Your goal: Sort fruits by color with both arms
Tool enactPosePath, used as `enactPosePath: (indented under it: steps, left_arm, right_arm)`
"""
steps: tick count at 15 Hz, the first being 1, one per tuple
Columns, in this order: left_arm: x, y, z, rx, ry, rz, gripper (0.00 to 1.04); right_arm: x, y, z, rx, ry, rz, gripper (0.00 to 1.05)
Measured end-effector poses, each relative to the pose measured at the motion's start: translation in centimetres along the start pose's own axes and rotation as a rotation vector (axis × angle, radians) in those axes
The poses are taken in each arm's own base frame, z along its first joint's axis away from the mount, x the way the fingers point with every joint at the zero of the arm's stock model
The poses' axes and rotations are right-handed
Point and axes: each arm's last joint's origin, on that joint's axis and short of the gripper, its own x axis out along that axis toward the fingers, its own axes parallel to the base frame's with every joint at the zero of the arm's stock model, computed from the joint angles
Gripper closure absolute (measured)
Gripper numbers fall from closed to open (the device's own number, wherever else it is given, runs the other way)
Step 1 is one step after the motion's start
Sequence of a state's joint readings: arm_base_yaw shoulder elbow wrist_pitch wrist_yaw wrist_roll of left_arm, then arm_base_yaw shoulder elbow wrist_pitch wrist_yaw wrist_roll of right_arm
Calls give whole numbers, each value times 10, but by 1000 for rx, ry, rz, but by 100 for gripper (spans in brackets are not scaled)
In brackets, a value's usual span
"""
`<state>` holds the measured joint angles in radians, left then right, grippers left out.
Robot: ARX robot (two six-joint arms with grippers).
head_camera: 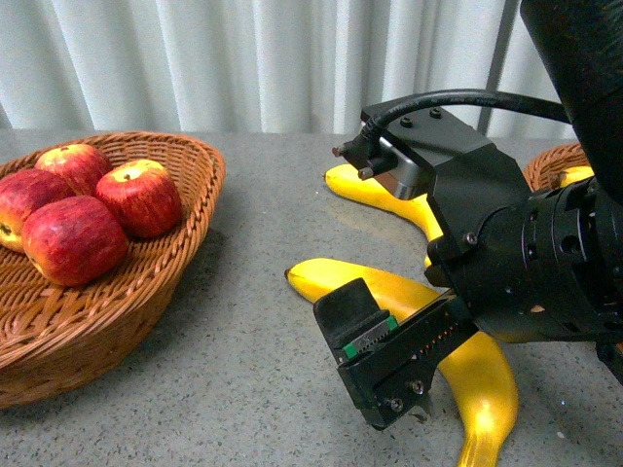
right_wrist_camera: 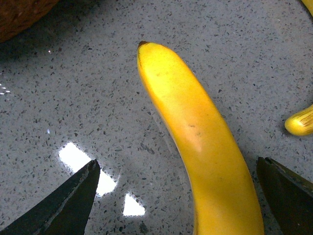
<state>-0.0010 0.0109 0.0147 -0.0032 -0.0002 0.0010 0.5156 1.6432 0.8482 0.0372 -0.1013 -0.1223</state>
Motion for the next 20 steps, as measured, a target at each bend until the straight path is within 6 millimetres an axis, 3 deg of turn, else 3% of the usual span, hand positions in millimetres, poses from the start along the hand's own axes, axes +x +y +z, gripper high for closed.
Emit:
enactPosePath:
  steps: [6,10,11,13,15,17,18,19,20]
  left_arm:
    - [0,0,0,0,0,0,7]
    - [0,0,0,0,0,0,7]
    - [0,0,0,0,0,0,7]
    - [0,0,0,0,0,0,7]
    - [0,0,0,0,0,0,7]
    - [0,0,0,0,0,0,7]
    - [0,0,0,0,0,0,7]
    - [0,0,0,0,0,0,7]
    - [0,0,0,0,0,0,7]
  right_arm:
    - [15,0,-17,-29,84,-22,7]
    - [22,3,-16,-46,62,-30,62]
    - [21,2,-16,-44,58,-26,68]
    - [5,-8,-9,-5,-8,10,70]
    - [-37,-36,17,67,-215,17,70]
    - [-76,-78,26,107,-331,-94,70]
    - [-92,-120,9,109,-334,-247,70]
    - [-107,-149,-16,107,-303,-361,70]
    - [-115,-157,-28,110,-273,-393,70]
